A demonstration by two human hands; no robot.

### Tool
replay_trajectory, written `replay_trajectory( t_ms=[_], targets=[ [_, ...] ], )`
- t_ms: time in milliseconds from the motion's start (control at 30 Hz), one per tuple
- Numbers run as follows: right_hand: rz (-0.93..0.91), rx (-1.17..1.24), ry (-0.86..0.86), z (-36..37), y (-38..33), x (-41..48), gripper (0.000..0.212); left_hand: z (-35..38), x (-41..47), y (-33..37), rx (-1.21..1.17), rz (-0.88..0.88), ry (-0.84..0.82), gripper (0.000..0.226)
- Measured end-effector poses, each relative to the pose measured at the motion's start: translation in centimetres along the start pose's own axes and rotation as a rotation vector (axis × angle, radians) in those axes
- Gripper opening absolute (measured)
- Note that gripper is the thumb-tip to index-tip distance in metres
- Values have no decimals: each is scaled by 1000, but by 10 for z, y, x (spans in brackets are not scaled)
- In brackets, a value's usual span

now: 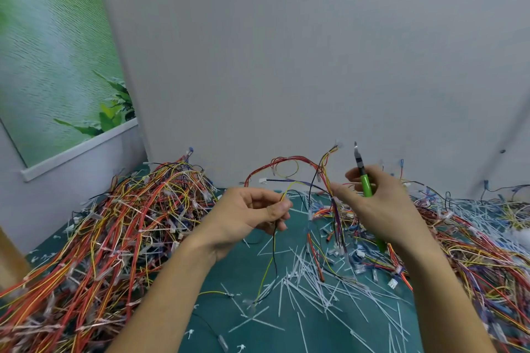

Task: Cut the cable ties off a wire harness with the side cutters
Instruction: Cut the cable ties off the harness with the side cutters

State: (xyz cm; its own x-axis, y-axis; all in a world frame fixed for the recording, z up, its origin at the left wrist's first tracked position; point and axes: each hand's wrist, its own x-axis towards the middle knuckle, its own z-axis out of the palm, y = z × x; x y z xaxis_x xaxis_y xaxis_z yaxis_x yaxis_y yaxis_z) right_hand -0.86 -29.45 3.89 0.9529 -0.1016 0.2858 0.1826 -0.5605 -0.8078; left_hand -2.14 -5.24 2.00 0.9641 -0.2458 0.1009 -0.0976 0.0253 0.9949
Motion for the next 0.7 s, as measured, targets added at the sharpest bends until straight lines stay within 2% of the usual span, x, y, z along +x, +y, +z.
replay_trajectory(
  t_ms=[200, 300, 400, 567, 633, 700],
  targets=[
    [-136, -84, 160, 2, -8, -6, 22, -1, -1, 2, -107, 38, 45, 33],
    [-197, -56, 154, 5, -13, -10, 18, 0, 0, 2, -154, 52, 38, 31],
    [-285, -14, 68, 8, -18, -15, 18, 5, 0, 1, -191, 47, 21, 27],
    [-396, 9, -209, 10, -20, -19, 20, 18, 1, -4, -257, 29, 15, 34],
    [-407, -28, -244, 11, -18, -18, 19, 22, 2, -6, -291, 20, 16, 41],
    [-408, -58, -280, 12, -17, -17, 15, 27, 1, -8, -312, 12, 14, 39]
  ],
)
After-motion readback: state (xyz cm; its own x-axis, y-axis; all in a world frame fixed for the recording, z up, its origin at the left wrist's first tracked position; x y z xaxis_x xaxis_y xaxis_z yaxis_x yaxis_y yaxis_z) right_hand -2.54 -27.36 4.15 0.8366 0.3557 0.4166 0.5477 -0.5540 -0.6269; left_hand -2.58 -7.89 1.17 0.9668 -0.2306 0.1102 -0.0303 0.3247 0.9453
